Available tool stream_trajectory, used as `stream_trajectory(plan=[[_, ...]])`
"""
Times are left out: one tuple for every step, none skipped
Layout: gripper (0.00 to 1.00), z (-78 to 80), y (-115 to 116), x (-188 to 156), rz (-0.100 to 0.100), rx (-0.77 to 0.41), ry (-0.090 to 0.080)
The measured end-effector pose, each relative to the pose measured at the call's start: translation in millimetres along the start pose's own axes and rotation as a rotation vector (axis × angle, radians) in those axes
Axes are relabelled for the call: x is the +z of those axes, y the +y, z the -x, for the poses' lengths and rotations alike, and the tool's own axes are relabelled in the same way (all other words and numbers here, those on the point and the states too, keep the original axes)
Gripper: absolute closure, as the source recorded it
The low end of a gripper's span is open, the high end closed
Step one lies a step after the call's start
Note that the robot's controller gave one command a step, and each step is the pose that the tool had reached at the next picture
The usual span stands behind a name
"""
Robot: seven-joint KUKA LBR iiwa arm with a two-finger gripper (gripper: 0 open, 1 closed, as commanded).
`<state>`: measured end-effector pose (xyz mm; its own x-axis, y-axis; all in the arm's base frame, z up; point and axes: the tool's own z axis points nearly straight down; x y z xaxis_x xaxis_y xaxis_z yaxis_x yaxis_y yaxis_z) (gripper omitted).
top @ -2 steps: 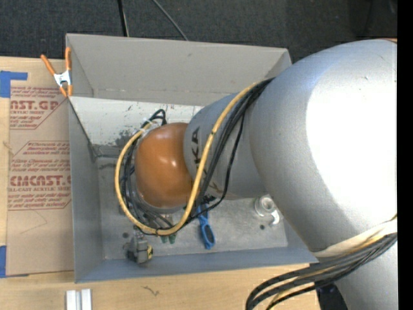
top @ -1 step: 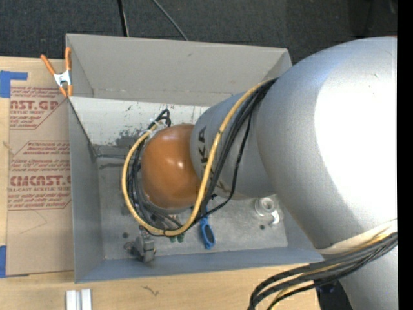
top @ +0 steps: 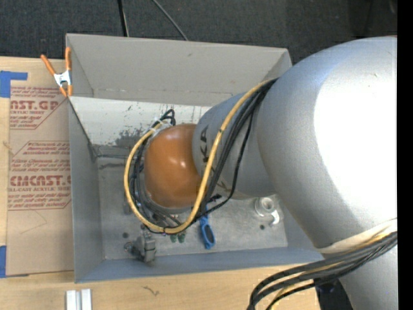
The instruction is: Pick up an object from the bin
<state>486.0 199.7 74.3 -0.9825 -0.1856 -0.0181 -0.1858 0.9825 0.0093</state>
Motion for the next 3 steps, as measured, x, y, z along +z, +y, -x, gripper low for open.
stream_trajectory(plan=[[1.00, -2.6, -2.7, 2.3, -0.005, 0.000, 0.010], [1.00, 9.0, -11.7, -74.4, -0.008, -0.034, 0.009], [0.00, 6.9, -11.3, -69.7, -0.008, -0.035, 0.017]])
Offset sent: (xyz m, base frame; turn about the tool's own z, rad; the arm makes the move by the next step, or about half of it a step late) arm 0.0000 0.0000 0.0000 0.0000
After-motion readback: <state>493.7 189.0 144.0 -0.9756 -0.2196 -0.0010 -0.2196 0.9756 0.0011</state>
